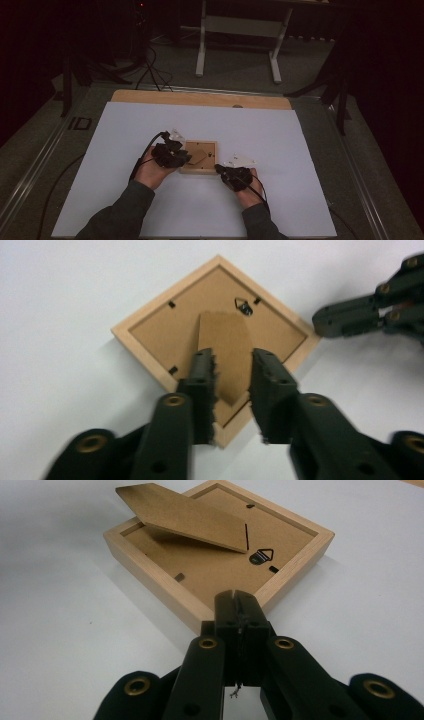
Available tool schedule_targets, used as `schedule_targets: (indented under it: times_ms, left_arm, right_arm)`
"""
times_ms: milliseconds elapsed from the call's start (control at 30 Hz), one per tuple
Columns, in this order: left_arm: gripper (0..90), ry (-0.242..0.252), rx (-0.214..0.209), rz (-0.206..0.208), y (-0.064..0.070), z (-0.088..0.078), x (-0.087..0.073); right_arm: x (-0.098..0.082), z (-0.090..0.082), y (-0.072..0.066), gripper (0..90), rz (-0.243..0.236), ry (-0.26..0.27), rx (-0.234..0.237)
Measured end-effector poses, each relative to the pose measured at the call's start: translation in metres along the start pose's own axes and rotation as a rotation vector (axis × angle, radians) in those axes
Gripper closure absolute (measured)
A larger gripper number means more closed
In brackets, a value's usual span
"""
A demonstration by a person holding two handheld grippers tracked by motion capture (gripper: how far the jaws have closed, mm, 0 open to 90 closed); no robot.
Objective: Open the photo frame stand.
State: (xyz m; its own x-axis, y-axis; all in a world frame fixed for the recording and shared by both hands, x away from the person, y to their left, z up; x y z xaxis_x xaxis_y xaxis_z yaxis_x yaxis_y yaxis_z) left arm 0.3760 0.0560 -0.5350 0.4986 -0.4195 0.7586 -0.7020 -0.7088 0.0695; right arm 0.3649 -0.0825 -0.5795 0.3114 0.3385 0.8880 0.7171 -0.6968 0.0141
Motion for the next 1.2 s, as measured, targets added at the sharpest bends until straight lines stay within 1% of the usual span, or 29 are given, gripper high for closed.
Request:
schedule_targets:
  times_ms: [133, 167, 200, 367, 467, 533, 567, 633, 800, 933, 1100, 1167, 1200]
  left_arm:
    - [88.5, -0.014, -0.008, 0.0, 0.001, -0.003, -0.008]
    - [89.4, -0.021, -0.009, 0.002, 0.001, -0.004, -0.01]
    - [89.5, -0.024, -0.008, -0.002, 0.001, -0.005, -0.012]
    - [89.6, -0.063, 0.01, 0.016, -0.001, -0.003, -0.024]
    - [89.6, -0.098, 0.025, 0.021, -0.002, 0.003, -0.031]
    - [89.5, -0.107, 0.023, 0.015, -0.001, 0.007, -0.034]
    - [89.4, -0.113, 0.021, 0.018, -0.001, 0.009, -0.035]
    - [89.3, -0.118, 0.028, 0.019, -0.001, 0.013, -0.036]
    - [89.0, -0.1, 0.032, 0.002, 0.0, 0.016, -0.032]
    - [88.2, -0.084, 0.036, -0.008, -0.001, 0.014, -0.027]
    - [86.3, -0.039, 0.041, -0.011, 0.0, 0.009, -0.013]
    - [85.0, -0.03, 0.035, -0.016, 0.0, 0.009, -0.008]
    - [84.1, -0.032, 0.032, -0.009, 0.0, 0.009, -0.007]
  right_arm:
    - [0.0, 0.0, 0.0, 89.2, -0.001, 0.0, -0.001]
    - [0.0, 0.0, 0.0, 89.2, -0.002, 0.0, -0.001]
    - [0.0, 0.0, 0.0, 89.2, -0.002, 0.0, -0.001]
    - [0.0, 0.0, 0.0, 89.2, 0.0, -0.001, 0.0]
    - [0.0, 0.0, 0.0, 89.2, 0.001, -0.001, -0.001]
    - [0.0, 0.0, 0.0, 89.2, 0.001, -0.001, 0.0]
    - [0.0, 0.0, 0.0, 89.2, 0.001, -0.001, 0.0]
    - [0.0, 0.0, 0.0, 89.2, 0.001, 0.0, 0.001]
    - [0.0, 0.0, 0.0, 89.2, -0.001, 0.0, -0.001]
    - [0.0, 0.0, 0.0, 89.2, -0.002, 0.0, 0.0]
    - [0.0, 0.0, 0.0, 89.2, 0.0, 0.0, -0.001]
    - [0.0, 0.0, 0.0, 89.2, -0.001, 0.0, -0.002]
    - [0.0, 0.0, 0.0, 89.2, 0.0, 0.0, -0.002]
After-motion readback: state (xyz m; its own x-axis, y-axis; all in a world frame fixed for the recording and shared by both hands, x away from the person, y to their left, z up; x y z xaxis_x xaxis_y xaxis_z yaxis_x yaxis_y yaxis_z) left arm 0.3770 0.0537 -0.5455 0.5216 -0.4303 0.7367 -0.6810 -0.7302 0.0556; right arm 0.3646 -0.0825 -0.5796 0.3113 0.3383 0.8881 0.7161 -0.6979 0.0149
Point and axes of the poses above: each handheld gripper's, and its own axes: z roughly forward along the jaws, x roughly out of its top, y roughly to its right, the point moved 10 cm from there along z, roughly forward along the jaws, and after that the axes turned 9 degrees about y, right-handed, at the moved point
